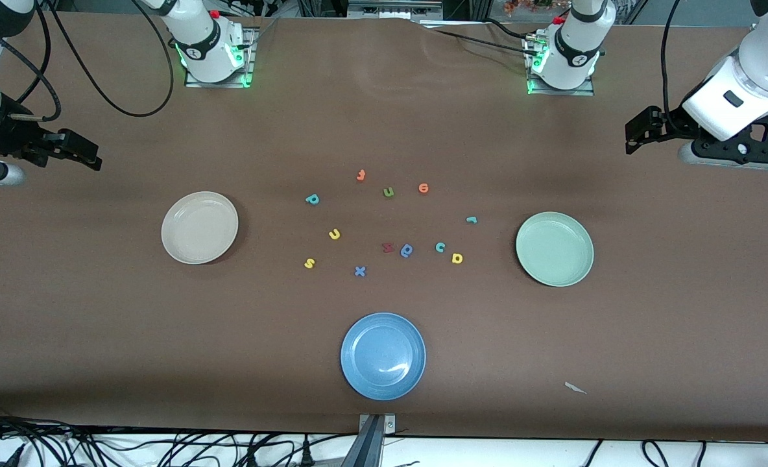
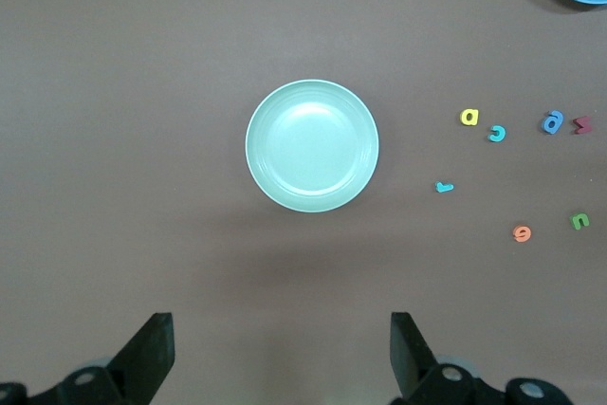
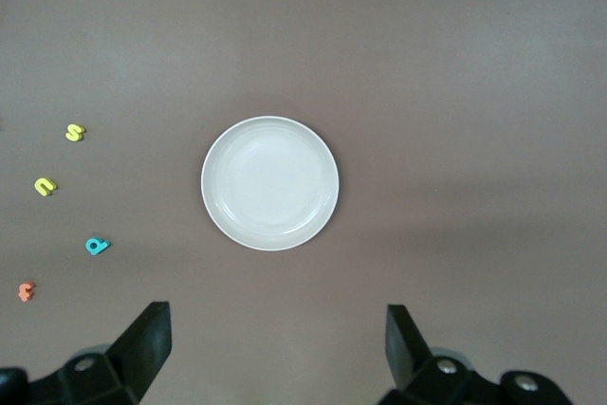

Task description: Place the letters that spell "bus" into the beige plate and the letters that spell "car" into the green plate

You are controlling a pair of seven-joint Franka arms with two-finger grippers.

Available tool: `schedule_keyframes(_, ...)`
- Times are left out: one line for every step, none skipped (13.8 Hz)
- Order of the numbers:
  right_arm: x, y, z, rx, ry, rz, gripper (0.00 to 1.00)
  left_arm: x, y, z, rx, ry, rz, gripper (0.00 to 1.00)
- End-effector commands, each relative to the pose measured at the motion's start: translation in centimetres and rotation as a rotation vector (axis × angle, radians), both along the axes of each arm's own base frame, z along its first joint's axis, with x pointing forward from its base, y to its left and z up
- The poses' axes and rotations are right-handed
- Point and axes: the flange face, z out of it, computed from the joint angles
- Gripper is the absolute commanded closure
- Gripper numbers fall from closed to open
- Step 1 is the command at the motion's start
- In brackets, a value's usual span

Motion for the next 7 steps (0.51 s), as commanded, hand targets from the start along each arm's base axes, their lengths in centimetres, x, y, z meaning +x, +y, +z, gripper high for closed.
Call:
schedule_keyframes(0.26, -0.12, 0.47, 0.018, 0.006, -0.012, 0.00, 0.17, 0.33, 0.69, 0.024, 0.001, -0.025, 0.00)
schedule_keyframes(0.26, -0.12, 0.47, 0.018, 0.006, -0.012, 0.00, 0.17, 0.33, 0.69, 0.024, 0.001, -0.023, 0.00)
schedule_keyframes(0.24, -0.03, 0.46, 0.018, 0.008, -0.010, 0.00, 0.21, 0.33, 0.61, 0.024, 0.003, -0.023, 0.00)
schedule_keyframes(0.26, -0.03, 0.47, 0.018, 0.006, -0.010, 0.00, 0.16, 0.33, 0.62, 0.025, 0.003, -0.022, 0.00)
schedule_keyframes(0.26, -0.03, 0.47, 0.018, 0.006, -0.010, 0.00, 0.17, 0.33, 0.69, 0.025, 0.001, -0.017, 0.00)
schedule_keyframes(0.26, -0.03, 0.47, 0.018, 0.006, -0.010, 0.00, 0.17, 0.33, 0.69, 0.025, 0.001, -0.020, 0.00)
schedule_keyframes(0.26, -0.03, 0.47, 0.018, 0.006, -0.010, 0.00, 0.17, 0.33, 0.69, 0.025, 0.001, -0.020, 0.00)
